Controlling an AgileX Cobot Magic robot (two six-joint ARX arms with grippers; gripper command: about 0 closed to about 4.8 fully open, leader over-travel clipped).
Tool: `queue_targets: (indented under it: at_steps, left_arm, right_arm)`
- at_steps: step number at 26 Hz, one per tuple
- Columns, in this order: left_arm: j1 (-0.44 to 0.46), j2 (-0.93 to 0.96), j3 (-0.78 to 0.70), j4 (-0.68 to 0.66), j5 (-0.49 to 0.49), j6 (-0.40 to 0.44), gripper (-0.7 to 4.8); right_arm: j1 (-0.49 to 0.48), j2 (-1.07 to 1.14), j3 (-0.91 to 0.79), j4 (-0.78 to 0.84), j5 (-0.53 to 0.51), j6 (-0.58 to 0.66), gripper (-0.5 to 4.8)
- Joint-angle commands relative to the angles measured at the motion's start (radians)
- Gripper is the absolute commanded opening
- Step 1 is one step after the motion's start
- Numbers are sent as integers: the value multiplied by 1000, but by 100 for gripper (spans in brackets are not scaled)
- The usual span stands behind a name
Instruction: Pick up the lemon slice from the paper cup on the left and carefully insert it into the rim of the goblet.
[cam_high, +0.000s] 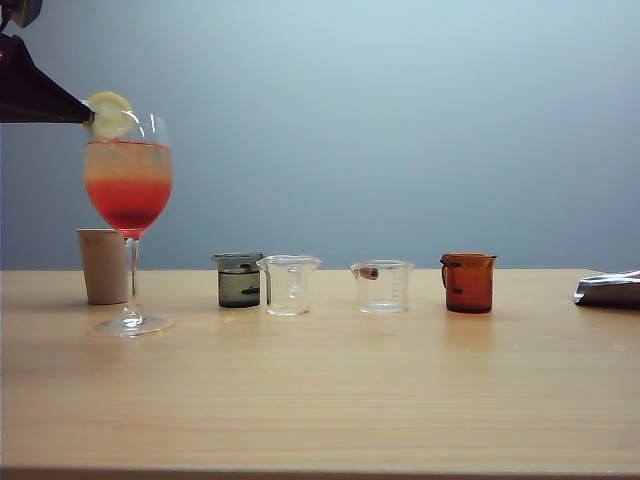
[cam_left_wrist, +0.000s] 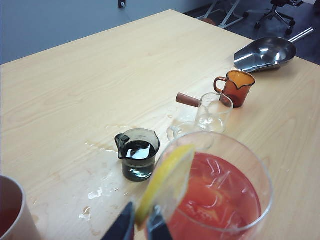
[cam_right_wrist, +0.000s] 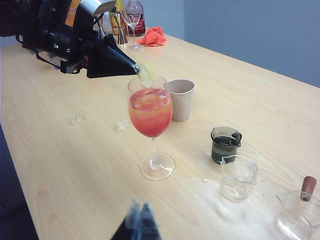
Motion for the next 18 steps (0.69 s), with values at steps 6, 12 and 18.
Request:
queue_targets:
  at_steps: [6, 12, 18]
  left_arm:
    - [0, -1, 5, -23, -3, 0, 43]
    - [0, -1, 5, -24, -33, 0, 59]
    - [0, -1, 6, -24, -32, 0, 102]
  right_arm:
    - [0, -1, 3, 10, -3, -3, -3]
    - [0, -1, 3, 8, -3, -2, -3]
    - [0, -1, 3, -5, -3, -3, -3]
